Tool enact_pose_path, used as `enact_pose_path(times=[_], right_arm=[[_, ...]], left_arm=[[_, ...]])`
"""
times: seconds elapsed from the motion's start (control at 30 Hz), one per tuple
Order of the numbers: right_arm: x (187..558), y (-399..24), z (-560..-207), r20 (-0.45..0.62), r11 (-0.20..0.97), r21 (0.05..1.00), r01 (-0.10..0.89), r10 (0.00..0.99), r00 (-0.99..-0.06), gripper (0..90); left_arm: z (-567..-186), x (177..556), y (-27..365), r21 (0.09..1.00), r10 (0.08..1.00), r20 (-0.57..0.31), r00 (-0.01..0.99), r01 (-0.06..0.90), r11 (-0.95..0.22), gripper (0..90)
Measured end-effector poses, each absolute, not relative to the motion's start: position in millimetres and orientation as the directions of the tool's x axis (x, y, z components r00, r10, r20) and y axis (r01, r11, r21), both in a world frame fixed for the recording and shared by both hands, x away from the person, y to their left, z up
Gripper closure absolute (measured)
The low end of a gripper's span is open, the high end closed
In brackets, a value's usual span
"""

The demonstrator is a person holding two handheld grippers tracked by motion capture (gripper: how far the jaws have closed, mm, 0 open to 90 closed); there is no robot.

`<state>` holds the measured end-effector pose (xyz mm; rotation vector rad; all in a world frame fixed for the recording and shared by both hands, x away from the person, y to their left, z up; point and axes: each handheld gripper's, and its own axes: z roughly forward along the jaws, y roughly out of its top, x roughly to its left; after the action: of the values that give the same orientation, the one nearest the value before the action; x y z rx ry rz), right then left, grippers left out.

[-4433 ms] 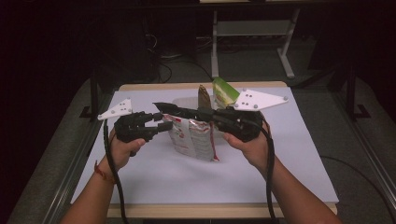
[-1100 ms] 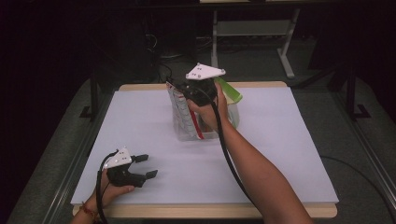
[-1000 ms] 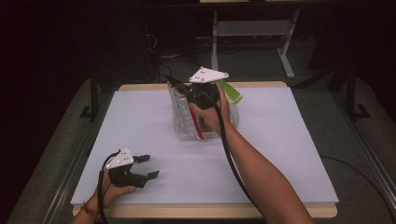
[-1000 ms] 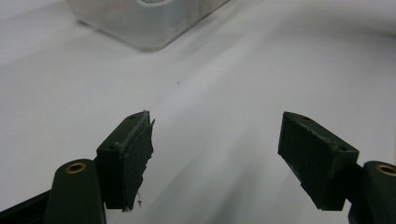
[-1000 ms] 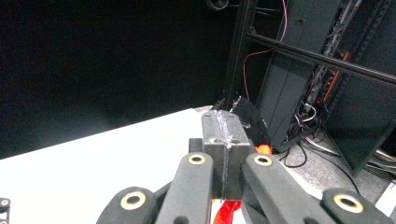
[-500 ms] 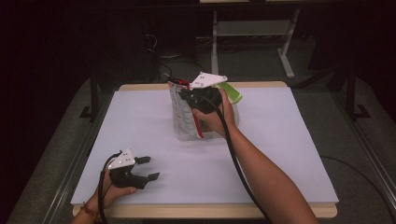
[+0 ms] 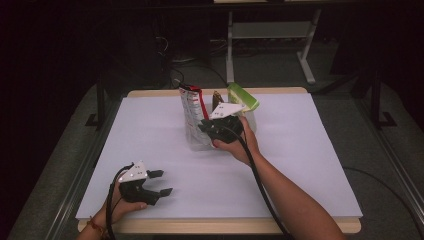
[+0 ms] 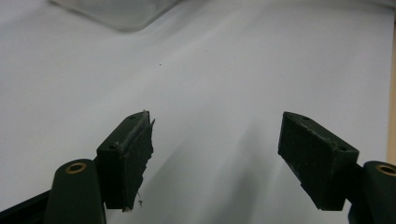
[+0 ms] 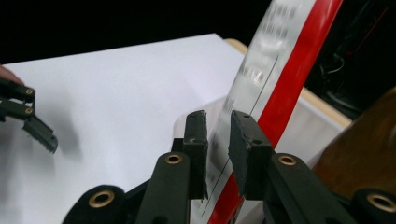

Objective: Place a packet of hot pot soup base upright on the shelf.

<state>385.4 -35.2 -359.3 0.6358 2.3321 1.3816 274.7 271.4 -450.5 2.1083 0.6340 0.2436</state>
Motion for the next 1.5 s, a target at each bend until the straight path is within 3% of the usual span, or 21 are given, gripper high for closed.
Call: enact_pose_path(times=[0.3,0.67,0.97,1.03,1.17,1.27,1.5], right_arm=[[376.1,-37.7,-390.4,-0.069,0.476,0.849,0.229,0.530,-0.845,88.9],[381.0,-35.8,-412.3,-0.017,0.452,0.850,0.270,0.536,-0.844,89.8],[375.7,-29.6,-409.6,-0.099,0.464,0.858,0.220,0.570,-0.816,89.8],[374.1,-29.5,-409.0,-0.106,0.461,0.861,0.216,0.577,-0.810,87.9],[364.7,-28.2,-396.5,-0.126,0.410,0.897,0.164,0.594,-0.795,71.5],[363.4,-26.6,-392.6,-0.149,0.415,0.898,0.148,0.602,-0.784,66.6],[362.2,-32.6,-391.5,-0.132,0.386,0.910,0.153,0.618,-0.775,65.1]], left_arm=[[-451.1,274.1,269.4,0.805,0.510,-0.057,0.858,0.342,-0.485,25.9],[-451.1,273.9,269.3,0.805,0.507,-0.057,0.860,0.341,-0.486,25.8],[-451.2,274.9,268.7,0.803,0.502,-0.064,0.862,0.343,-0.487,25.8],[-451.3,275.0,269.0,0.803,0.502,-0.066,0.863,0.344,-0.486,25.9],[-451.2,275.2,269.0,0.803,0.500,-0.065,0.863,0.343,-0.487,25.9],[-451.1,274.3,268.7,0.805,0.500,-0.066,0.863,0.342,-0.485,25.9],[-451.3,274.2,269.1,0.804,0.497,-0.068,0.865,0.342,-0.486,25.9]])
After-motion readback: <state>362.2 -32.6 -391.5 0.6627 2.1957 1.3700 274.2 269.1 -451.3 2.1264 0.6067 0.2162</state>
